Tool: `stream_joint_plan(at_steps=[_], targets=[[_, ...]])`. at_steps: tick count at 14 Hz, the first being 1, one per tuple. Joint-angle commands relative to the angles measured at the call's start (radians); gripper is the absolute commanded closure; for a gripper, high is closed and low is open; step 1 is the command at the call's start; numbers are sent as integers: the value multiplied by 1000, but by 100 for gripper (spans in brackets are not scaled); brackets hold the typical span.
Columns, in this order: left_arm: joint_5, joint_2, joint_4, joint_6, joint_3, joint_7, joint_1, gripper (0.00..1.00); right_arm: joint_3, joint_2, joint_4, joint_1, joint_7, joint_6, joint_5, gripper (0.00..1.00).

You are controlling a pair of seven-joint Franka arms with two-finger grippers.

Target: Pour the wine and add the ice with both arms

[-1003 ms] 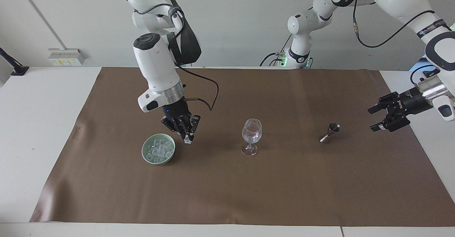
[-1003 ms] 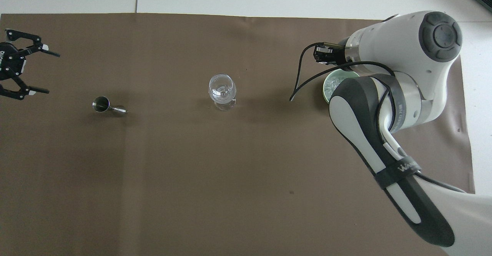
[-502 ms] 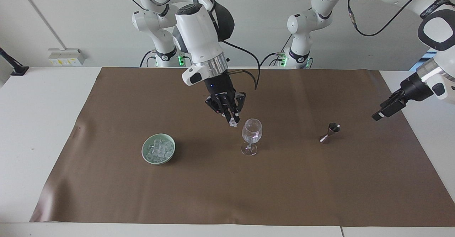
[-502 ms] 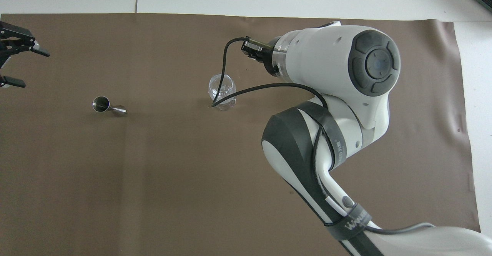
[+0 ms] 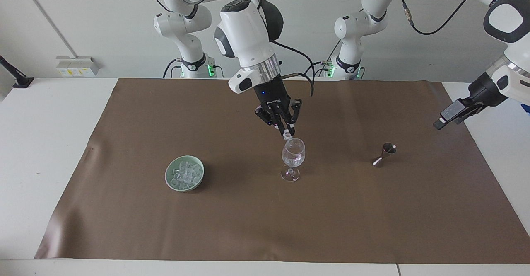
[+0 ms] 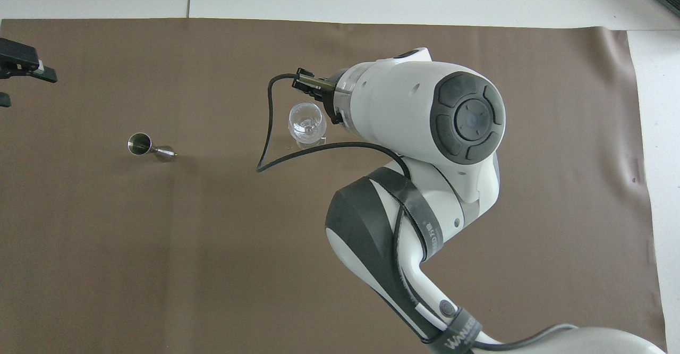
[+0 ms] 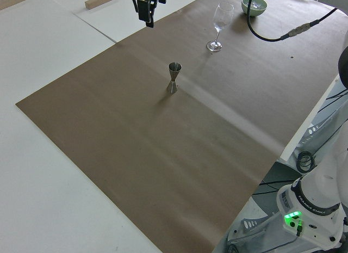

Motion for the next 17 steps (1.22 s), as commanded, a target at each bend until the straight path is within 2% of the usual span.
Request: stream_joint_plan(at_steps=[1, 7, 10, 12, 15, 17], targets=[[55, -51, -36, -9, 11, 63, -42, 0, 21, 14, 17, -12, 3, 9, 25, 100], [162, -146, -127, -27, 10, 106, -138, 0, 19, 8, -32, -12, 9, -9, 56, 100], [164, -228, -257, 37, 10, 108, -155, 0, 19, 12, -67, -9, 28, -4, 55, 100], [164, -305, -390, 126, 61, 108, -218, 0, 19, 22, -86, -9, 29, 9, 55, 100], [176, -307, -386, 112, 107, 134, -272, 0, 19, 26, -83, -5, 29, 11, 53, 100], [178, -304, -359, 99, 111, 154, -264, 0, 19, 28, -75, -3, 29, 22, 53, 100]])
